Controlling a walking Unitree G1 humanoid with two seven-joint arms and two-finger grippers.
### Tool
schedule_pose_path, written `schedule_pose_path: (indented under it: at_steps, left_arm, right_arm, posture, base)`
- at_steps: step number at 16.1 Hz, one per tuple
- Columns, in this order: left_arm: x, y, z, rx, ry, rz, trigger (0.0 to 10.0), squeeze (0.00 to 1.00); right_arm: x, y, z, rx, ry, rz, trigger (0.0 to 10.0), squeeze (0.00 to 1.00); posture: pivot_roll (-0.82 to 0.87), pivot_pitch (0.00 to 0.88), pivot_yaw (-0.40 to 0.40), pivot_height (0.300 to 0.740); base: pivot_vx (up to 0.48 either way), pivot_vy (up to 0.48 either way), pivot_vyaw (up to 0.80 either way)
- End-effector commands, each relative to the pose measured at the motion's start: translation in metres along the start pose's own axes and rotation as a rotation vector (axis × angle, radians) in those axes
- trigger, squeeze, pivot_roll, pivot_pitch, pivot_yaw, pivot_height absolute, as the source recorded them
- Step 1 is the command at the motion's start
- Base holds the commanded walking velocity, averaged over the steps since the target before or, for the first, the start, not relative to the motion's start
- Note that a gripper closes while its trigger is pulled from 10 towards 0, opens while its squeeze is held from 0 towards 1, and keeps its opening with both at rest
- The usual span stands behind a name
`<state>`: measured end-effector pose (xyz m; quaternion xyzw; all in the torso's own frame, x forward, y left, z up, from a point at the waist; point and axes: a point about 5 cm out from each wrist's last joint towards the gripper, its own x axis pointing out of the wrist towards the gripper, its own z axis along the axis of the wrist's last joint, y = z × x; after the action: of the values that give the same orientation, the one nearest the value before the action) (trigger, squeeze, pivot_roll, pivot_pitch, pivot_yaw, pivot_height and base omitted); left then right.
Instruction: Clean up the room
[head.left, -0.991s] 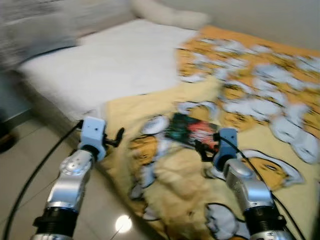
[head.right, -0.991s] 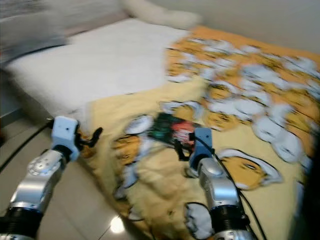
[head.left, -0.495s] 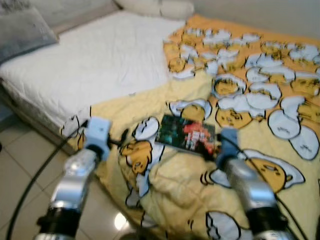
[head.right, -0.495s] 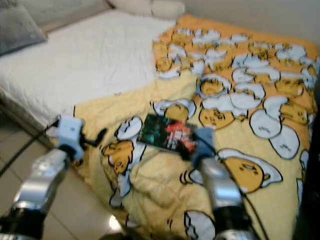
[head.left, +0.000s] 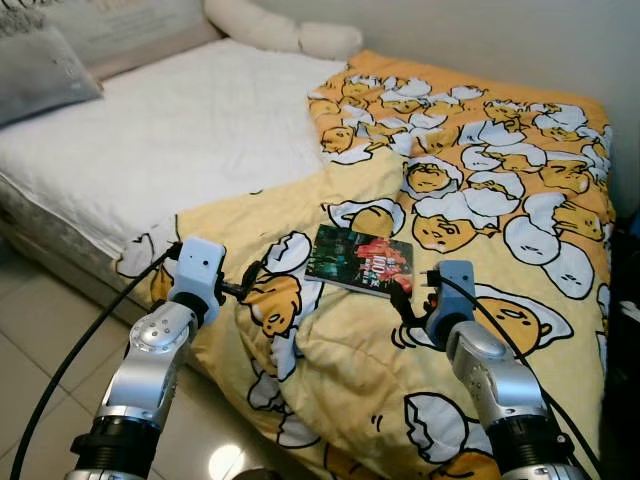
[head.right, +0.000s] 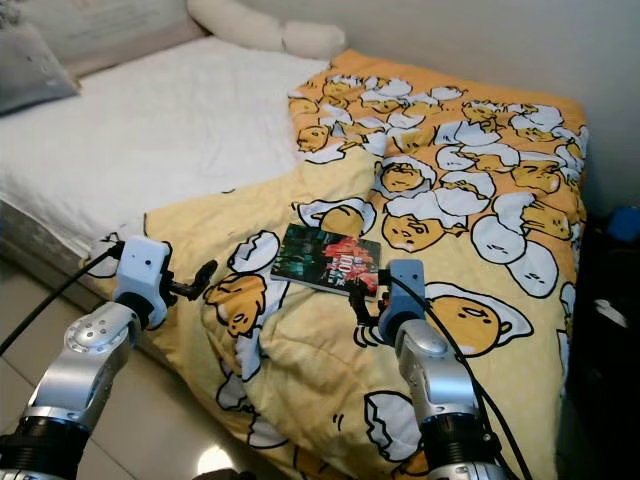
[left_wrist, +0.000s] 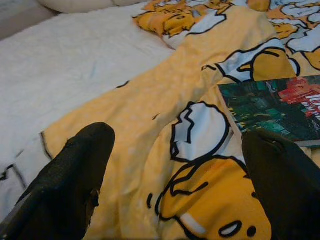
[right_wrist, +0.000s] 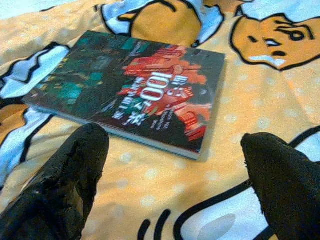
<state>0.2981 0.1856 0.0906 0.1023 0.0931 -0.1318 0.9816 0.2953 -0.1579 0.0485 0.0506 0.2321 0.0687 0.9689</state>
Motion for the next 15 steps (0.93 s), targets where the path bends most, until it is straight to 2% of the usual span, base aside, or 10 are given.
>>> schedule_pose_path:
  at_steps: [1,10,15]
  left_arm:
    - [-0.0005,0.0005,-0.0011,0.011,0.011,-0.008,10.0,0.73]
    - [-0.0003,0.0003,-0.002,0.019,0.02,-0.012,10.0,0.71]
    - [-0.0004,0.0001,-0.0021,0.018,0.023,-0.002,10.0,0.55]
  right_arm:
    - [0.0002,0.0008,0.0031,0.011,-0.01,0.006,10.0,0.0]
    - [0.0004,0.0015,0.0037,0.01,-0.007,0.01,10.0,0.0]
    - [-0.0003,0.0006,0.0036,0.016,-0.008,0.004,10.0,0.0]
  posture:
    - [0.03,0.0,0.015,0.74]
    - [0.03,0.0,0.015,0.74]
    - [0.03,0.0,0.014,0.74]
  base:
    - [0.0,0.0,0.0]
    - [0.0,0.0,0.0]
    - [0.0,0.0,0.0]
